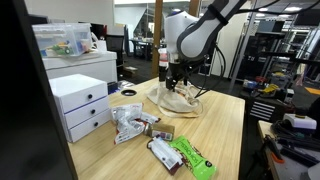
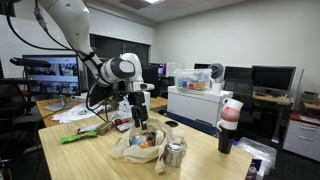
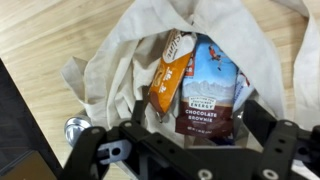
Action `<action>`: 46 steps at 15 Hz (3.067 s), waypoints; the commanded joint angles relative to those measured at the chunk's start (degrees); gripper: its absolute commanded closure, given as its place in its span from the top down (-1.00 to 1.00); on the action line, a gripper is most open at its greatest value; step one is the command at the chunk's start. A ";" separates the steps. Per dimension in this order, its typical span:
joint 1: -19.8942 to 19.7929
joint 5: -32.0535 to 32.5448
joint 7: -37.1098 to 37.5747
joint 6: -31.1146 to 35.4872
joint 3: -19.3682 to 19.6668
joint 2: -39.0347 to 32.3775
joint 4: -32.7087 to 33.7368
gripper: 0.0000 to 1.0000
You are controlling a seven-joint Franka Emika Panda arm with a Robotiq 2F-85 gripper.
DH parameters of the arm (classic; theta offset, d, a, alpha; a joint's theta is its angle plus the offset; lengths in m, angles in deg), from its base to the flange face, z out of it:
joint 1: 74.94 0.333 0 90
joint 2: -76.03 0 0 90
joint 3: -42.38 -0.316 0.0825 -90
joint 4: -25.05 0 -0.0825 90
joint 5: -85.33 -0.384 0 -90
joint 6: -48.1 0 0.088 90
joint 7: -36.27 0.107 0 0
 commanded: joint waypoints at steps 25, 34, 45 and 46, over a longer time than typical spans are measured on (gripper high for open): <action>-3.22 -6.68 0.47 6.75 -1.61 -10.87 5.36 -0.43; -3.04 -6.10 0.01 6.81 -0.65 -5.06 1.87 -0.92; -3.87 -3.99 0.67 6.39 0.36 7.20 -2.58 -0.90; -4.22 -4.50 0.50 6.45 -0.09 7.96 -2.54 -0.90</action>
